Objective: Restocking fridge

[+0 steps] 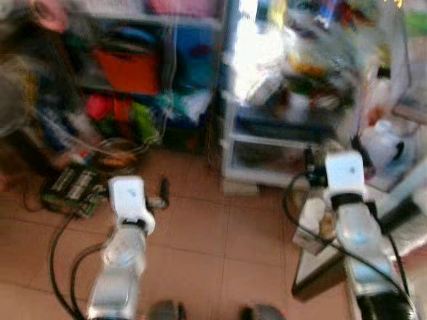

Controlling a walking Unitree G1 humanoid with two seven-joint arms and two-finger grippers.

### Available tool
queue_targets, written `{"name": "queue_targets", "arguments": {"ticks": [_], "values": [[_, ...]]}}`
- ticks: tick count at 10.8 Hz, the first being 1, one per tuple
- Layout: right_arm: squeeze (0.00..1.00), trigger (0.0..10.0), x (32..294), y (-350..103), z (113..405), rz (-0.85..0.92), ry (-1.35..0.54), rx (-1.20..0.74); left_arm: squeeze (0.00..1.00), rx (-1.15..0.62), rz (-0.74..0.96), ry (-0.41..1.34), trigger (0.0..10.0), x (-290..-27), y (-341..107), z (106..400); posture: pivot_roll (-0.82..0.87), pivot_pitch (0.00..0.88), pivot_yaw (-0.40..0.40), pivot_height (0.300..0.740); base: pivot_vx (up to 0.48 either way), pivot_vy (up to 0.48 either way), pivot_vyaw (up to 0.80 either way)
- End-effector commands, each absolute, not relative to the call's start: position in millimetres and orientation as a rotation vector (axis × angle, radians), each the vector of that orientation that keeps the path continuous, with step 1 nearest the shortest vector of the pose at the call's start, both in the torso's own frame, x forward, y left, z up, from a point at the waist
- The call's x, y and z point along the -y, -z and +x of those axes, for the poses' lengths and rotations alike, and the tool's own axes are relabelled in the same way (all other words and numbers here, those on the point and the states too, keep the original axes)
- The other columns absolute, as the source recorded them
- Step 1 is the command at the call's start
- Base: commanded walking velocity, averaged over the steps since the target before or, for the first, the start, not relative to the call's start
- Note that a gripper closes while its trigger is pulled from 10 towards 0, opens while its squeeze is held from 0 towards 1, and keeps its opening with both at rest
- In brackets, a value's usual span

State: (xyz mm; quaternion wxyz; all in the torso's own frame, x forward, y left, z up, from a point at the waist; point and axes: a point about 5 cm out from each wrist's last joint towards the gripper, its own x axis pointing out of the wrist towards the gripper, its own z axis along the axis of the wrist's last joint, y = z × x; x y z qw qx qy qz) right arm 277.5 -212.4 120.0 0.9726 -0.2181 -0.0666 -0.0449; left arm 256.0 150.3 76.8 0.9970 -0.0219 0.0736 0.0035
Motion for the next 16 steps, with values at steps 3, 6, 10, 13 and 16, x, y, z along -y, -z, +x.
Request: {"name": "queue_targets", "arguments": {"ticks": [3,6,10,13,16], "values": [[0.51,10.0,234.2,-125.9,274.0,-0.515,0.253,0.129,0.0,-0.128,-0.038,-0.008,10.0,-158.9,-77.4,253.3,0.0,0.09,-0.001,0.74,0.0,0.0,0.0],[0.5,10.0,257.3,-124.0,278.7,-0.565,0.38,0.063,0.0,-0.125,-0.042,0.0,10.0,-158.0,-77.8,253.5,0.0,0.091,-0.001,0.74,0.0,0.0,0.0],[0.41,10.0,258.8,-158.1,292.2,-0.671,0.411,0.226,0.0,-0.115,-0.032,0.003,10.0,-161.3,-78.6,252.6,0.01,0.086,0.004,0.74,0.0,0.0,0.0],[0.39,10.0,262.3,-181.7,303.9,-0.589,0.39,0.299,0.0,-0.119,-0.063,0.013,10.0,-157.0,-78.2,256.5,0.01,0.079,0.005,0.74,0.0,0.0,0.0],[0.4,10.0,196.7,-138.9,289.9,-0.324,0.025,0.186,0.0,-0.13,-0.067,-0.005,10.0,-157.9,-76.6,255.3,0.0,0.082,0.002,0.74,0.0,0.16,0.0]]}}
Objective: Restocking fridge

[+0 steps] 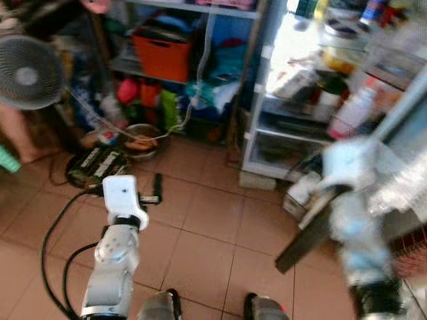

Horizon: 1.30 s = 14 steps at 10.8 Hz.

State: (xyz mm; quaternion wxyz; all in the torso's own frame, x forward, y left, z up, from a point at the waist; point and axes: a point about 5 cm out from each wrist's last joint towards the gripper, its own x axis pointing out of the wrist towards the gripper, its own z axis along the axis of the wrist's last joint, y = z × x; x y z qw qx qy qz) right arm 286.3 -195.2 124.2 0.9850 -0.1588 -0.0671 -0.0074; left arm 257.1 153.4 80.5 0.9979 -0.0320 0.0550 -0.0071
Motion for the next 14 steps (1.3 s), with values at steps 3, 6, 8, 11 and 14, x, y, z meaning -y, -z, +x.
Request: {"name": "queue_targets", "arguments": {"ticks": [3,6,8,11,14], "values": [[0.39,10.0,181.2,-125.7,279.8,-0.256,-0.071,0.137,0.0,-0.144,-0.066,-0.003,10.0,-156.4,-75.5,256.8,0.0,0.083,0.002,0.74,0.0,0.48,0.0],[0.4,10.0,210.5,-127.2,285.7,-0.329,0.172,0.082,0.0,-0.107,-0.082,0.025,10.0,-153.8,-79.4,257.7,-0.01,0.081,-0.001,0.74,0.0,0.16,0.0],[0.39,10.0,207.2,-124.4,302.5,-0.324,0.172,0.03,0.0,-0.088,-0.082,0.063,10.0,-150.9,-81.9,257.5,-0.01,0.08,-0.002,0.74,0.0,0.0,0.0],[0.38,10.0,162.2,-128.1,340.7,-0.25,0.054,-0.034,0.0,-0.068,-0.109,0.089,10.0,-148.4,-84.1,257.3,0.01,0.077,-0.012,0.74,0.445,0.0,0.0],[0.38,10.0,153.9,-115.7,335.5,-0.239,0.0,-0.071,0.0,-0.071,-0.123,0.074,10.0,-151.2,-83.2,252.7,0.02,0.081,-0.021,0.74,0.472,0.0,0.0]]}}
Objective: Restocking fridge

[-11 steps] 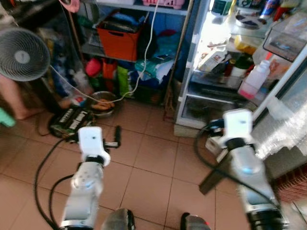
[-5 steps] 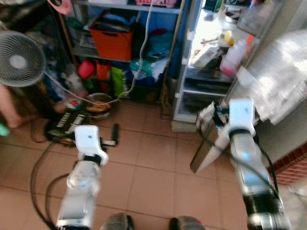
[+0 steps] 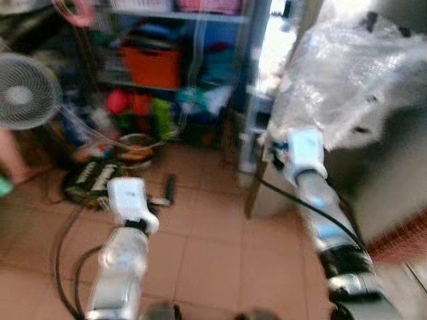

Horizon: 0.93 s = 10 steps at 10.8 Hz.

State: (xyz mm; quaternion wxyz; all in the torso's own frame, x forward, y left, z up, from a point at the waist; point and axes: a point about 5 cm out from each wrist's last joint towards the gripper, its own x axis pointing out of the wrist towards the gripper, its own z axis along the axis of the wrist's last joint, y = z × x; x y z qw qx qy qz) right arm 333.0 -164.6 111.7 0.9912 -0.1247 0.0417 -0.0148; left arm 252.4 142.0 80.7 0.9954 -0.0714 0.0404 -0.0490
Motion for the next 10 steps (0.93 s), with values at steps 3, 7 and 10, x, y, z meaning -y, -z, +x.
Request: {"name": "queue_targets", "arguments": {"ticks": [3,7,10], "values": [[0.34,10.0,162.8,-98.4,319.6,-0.245,-0.01,-0.103,0.0,-0.121,-0.15,0.092,10.0,-150.3,-77.6,252.1,0.01,0.075,-0.009,0.74,0.271,0.396,0.0],[0.28,10.0,162.5,-94.8,313.2,-0.221,-0.008,-0.102,0.0,-0.109,-0.12,0.073,10.0,-152.1,-78.8,252.4,0.02,0.07,-0.017,0.74,0.271,0.398,-0.4],[0.28,10.0,166.7,-96.1,312.9,-0.224,0.0,-0.094,0.0,-0.111,-0.112,0.057,10.0,-152.6,-78.1,252.0,0.02,0.065,-0.02,0.74,0.082,0.126,-0.8]]}}
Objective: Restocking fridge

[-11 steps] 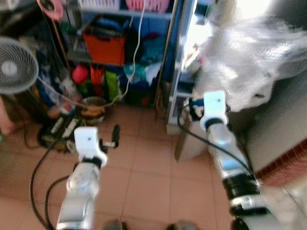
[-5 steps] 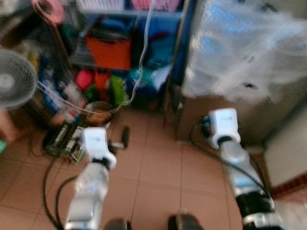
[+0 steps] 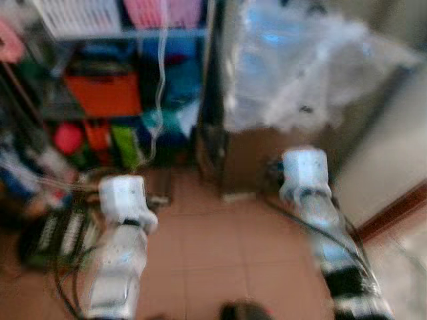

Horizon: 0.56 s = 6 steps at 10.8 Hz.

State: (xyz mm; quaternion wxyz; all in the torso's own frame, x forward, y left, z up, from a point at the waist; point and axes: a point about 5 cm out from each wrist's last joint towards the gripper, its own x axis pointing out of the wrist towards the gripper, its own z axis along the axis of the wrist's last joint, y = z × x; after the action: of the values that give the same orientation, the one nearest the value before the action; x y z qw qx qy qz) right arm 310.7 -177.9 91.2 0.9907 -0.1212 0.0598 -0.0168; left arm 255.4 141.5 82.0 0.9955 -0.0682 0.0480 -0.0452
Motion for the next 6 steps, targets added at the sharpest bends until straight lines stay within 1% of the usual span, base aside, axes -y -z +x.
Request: {"name": "queue_targets", "arguments": {"ticks": [1,6], "values": [[0.28,10.0,168.3,-96.0,312.1,-0.229,0.002,-0.094,0.0,-0.112,-0.11,0.057,10.0,-152.6,-78.0,252.0,0.02,0.065,-0.018,0.74,0.0,0.0,-0.8],[0.28,10.0,173.1,-96.0,307.4,-0.206,0.028,-0.088,0.0,-0.113,-0.103,0.049,10.0,-153.0,-79.0,254.5,0.01,0.085,-0.011,0.74,0.0,0.0,-0.8]]}}
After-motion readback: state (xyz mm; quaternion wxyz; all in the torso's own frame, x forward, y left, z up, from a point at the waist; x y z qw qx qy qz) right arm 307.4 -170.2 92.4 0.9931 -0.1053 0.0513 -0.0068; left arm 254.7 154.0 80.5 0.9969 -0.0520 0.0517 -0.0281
